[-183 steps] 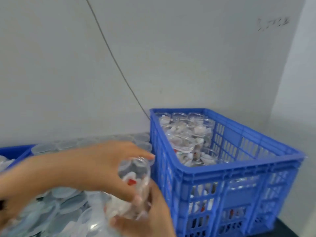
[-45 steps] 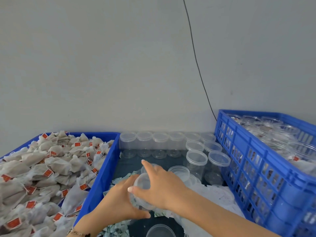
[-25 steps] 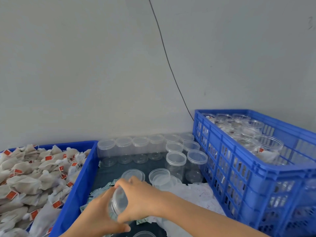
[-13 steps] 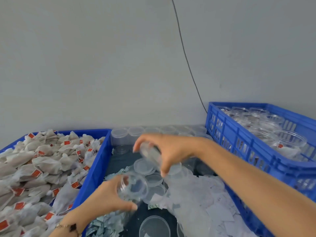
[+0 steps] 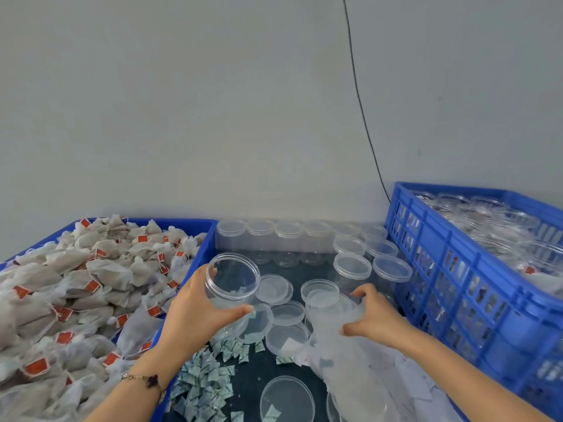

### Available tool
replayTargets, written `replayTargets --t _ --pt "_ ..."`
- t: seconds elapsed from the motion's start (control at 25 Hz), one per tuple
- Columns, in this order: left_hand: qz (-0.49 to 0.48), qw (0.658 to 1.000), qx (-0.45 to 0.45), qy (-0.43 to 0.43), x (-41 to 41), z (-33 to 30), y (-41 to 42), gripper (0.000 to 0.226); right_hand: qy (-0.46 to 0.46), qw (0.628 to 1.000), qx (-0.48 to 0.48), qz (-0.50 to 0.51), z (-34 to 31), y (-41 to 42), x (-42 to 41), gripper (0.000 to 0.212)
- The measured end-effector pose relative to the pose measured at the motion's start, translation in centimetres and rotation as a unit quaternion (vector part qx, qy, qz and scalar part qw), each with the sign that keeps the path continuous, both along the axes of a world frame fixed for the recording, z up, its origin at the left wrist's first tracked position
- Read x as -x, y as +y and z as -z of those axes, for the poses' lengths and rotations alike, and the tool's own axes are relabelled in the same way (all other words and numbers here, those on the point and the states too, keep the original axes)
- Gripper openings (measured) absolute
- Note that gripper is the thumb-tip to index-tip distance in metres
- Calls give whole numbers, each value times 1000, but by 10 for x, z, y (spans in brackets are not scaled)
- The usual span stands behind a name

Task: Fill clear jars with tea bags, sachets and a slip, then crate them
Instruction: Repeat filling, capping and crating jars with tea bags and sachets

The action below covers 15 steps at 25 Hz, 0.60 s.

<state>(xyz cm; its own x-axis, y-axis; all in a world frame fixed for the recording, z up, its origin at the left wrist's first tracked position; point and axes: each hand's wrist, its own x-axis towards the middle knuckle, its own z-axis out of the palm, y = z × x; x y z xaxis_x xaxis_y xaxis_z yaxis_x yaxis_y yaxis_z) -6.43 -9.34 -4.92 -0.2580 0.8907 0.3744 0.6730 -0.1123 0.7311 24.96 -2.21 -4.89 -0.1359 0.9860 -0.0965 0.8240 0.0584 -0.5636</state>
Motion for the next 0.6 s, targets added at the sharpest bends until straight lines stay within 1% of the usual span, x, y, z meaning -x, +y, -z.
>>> replayTargets --t 0.04,0.12,0.2,0.28,0.36,0.4,0.48,0.56,0.6 --pt "-5 1000 -5 0 -1 -1 -1 111 -7 1000 2 -2 1 2 3 80" --pt "-30 999 -24 -21 -2 -1 -2 101 -28 998 13 -59 1 6 21 82" --pt "-57 994 -39 -83 -2 -2 -2 89 -12 993 8 -119 -1 9 48 83" --pt "-73 986 -31 -147 -2 -4 1 84 0 991 -9 -137 -1 14 70 83" --pt "-88 981 -16 -169 0 -3 3 75 -59 987 -21 -149 5 16 83 80" --pt "-99 980 -11 -170 -1 -3 2 72 -91 983 -25 -156 9 16 86 74" --pt "-114 980 -3 -165 -3 -4 1 73 -101 980 -26 -167 12 14 89 59" --pt "-112 981 7 -159 -4 -2 2 84 -89 978 -36 -185 4 13 97 47" --pt "-111 981 17 -157 -6 -3 1 92 -87 975 -57 -195 -5 13 104 42"
